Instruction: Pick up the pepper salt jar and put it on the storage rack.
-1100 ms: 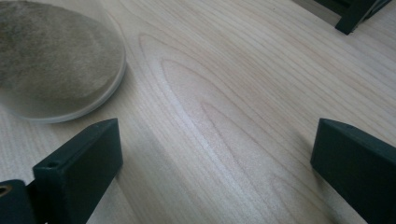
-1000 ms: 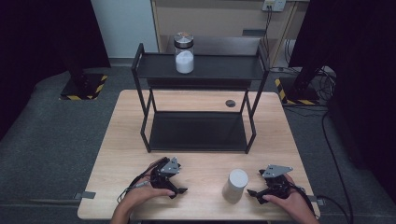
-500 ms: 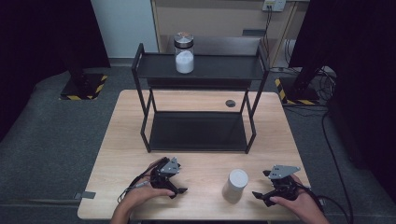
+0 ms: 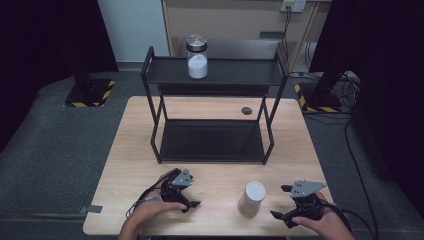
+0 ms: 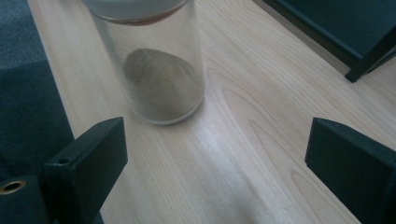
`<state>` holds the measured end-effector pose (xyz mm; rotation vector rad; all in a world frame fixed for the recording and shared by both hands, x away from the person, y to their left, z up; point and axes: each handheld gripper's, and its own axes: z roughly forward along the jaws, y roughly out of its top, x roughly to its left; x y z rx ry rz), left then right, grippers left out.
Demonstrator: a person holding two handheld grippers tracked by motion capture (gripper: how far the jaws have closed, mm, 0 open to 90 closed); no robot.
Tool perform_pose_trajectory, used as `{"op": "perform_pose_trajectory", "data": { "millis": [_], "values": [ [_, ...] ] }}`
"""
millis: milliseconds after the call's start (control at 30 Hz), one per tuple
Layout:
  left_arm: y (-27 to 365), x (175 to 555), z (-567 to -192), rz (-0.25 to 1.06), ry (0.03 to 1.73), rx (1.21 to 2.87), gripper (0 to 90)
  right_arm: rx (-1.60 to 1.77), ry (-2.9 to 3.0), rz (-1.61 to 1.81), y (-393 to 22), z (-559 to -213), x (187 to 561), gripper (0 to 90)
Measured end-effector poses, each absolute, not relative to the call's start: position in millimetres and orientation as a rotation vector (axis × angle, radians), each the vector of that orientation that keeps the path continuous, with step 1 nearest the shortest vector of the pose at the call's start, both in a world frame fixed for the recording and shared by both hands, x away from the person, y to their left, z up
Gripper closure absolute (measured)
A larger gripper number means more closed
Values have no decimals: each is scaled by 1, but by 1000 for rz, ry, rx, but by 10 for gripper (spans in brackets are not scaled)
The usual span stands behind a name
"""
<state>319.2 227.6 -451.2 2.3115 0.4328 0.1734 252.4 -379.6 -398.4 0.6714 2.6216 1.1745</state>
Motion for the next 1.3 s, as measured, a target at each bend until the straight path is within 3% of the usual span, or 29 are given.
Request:
{"op": "perform_pose_trajectory", "data": {
  "millis": [1300],
  "values": [
    [228, 319, -451, 174, 434, 2311, 15, 594, 2580, 1287, -355, -389, 252, 55]
  ]
}}
